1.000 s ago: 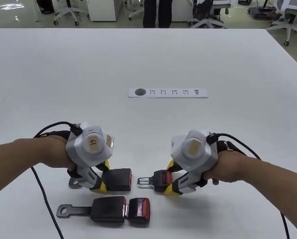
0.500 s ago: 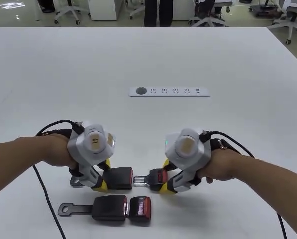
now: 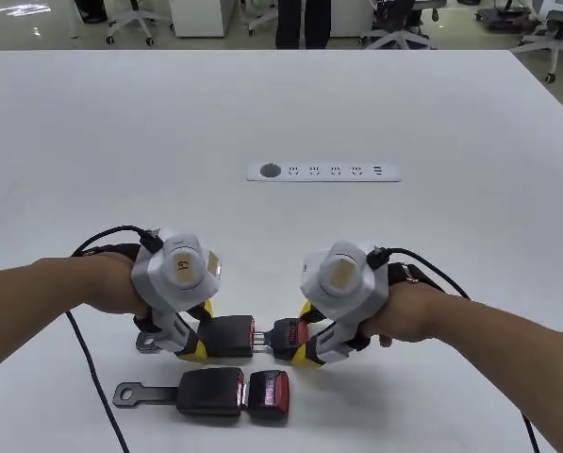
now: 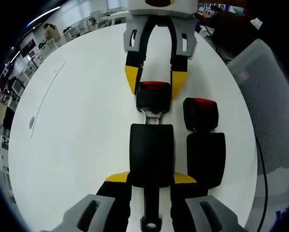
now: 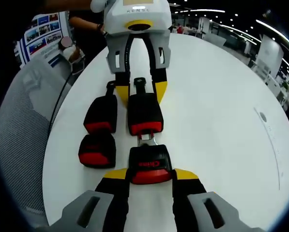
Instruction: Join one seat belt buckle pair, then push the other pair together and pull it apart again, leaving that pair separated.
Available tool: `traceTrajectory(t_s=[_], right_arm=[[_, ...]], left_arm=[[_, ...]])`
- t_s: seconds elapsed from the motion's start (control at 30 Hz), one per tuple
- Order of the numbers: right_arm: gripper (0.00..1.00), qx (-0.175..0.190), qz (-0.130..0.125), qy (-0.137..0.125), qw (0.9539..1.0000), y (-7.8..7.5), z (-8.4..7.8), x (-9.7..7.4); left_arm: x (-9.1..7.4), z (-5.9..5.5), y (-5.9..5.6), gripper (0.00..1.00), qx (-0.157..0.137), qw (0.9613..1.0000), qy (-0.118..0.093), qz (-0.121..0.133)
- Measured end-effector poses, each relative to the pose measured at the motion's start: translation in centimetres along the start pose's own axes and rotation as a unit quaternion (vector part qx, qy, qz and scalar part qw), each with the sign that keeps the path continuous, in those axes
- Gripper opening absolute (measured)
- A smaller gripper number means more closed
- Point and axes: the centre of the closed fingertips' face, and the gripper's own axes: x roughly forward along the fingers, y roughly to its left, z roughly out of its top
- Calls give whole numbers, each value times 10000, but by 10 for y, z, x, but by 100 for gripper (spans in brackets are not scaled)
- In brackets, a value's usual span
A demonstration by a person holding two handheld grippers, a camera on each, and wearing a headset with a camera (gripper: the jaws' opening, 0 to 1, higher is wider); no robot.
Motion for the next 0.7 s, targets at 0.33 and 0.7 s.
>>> traceTrajectory(t_s=[0.33, 0.7], right_arm=[[30, 1, -67, -29, 10000, -2, 0, 2], [29, 31, -103, -72, 9999, 0, 2, 4]], left_arm=[[1, -2, 2, 32, -53, 10000, -29, 22], [1, -3, 2, 31, -57, 10000, -50, 21]])
